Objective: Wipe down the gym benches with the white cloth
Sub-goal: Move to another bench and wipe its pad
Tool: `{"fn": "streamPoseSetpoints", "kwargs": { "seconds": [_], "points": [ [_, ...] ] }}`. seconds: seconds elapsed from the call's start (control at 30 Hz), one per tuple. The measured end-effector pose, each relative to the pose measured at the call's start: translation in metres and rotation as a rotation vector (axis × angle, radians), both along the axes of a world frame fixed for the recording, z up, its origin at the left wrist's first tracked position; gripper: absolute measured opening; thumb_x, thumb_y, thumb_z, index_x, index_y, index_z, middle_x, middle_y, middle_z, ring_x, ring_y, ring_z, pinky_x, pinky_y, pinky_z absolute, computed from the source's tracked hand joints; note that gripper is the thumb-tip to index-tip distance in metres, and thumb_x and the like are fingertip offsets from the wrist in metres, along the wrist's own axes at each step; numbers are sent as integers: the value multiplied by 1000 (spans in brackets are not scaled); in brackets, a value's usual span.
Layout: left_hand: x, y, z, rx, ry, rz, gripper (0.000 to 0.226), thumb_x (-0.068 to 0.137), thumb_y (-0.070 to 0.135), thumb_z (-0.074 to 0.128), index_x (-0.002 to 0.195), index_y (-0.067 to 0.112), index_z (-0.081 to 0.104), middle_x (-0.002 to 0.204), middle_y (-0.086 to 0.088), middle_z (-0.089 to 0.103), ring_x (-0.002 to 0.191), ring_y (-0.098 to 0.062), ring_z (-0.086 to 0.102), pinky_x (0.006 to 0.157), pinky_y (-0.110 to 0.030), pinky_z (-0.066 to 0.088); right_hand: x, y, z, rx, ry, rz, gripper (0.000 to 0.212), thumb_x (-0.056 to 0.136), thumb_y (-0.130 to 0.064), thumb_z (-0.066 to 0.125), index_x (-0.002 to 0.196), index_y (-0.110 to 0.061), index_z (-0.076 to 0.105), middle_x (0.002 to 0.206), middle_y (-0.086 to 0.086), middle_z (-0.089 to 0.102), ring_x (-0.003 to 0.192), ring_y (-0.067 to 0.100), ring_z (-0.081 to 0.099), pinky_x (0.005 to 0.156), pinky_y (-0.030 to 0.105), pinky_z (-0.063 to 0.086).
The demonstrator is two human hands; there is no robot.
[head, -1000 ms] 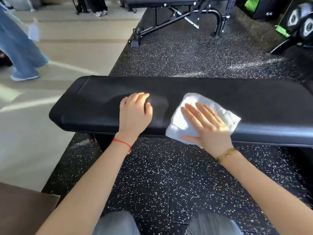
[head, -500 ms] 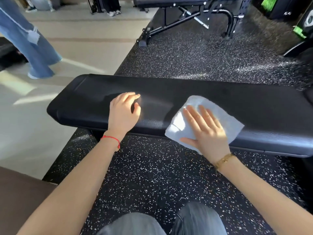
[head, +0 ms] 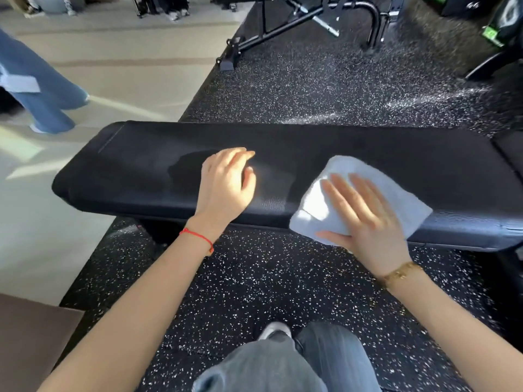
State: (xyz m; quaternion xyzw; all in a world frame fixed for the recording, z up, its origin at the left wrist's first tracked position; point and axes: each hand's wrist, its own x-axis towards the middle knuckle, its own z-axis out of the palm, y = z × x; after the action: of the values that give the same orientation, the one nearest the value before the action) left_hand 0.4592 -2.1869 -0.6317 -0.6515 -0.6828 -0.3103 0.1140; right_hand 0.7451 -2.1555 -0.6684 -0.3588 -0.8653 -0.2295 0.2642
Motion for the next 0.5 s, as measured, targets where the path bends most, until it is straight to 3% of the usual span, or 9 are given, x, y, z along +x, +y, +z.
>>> {"fn": "streamPoseSetpoints", "kwargs": {
  "seconds": [0.2,0.4,0.5],
  "points": [
    [25,8,-10,-10,-70,32,36,90,27,46,117,14,68,121,-2,66,115,-22,60,99,-45,46,-41,-4,-2,30,-2,-54,87,86,-75,46,148,-14,40,148,4,48,135,33,46,111,47,38],
    [30,6,-7,-6,-56,31,37,90,28,46,117,14,67,122,-4,65,116,-24,58,100,-47,44,30,5,2,-25,-18,32,87,83,-63,63,148,-11,39,151,9,43,136,38,43,111,53,36],
    [42,7,-6,-16,-43,9,36,90,26,46,117,13,67,122,-4,65,117,-23,58,100,-47,44,46,9,2,-31,21,1,85,86,-67,56,146,-9,43,149,10,46,135,40,43,111,53,35]
  ]
}}
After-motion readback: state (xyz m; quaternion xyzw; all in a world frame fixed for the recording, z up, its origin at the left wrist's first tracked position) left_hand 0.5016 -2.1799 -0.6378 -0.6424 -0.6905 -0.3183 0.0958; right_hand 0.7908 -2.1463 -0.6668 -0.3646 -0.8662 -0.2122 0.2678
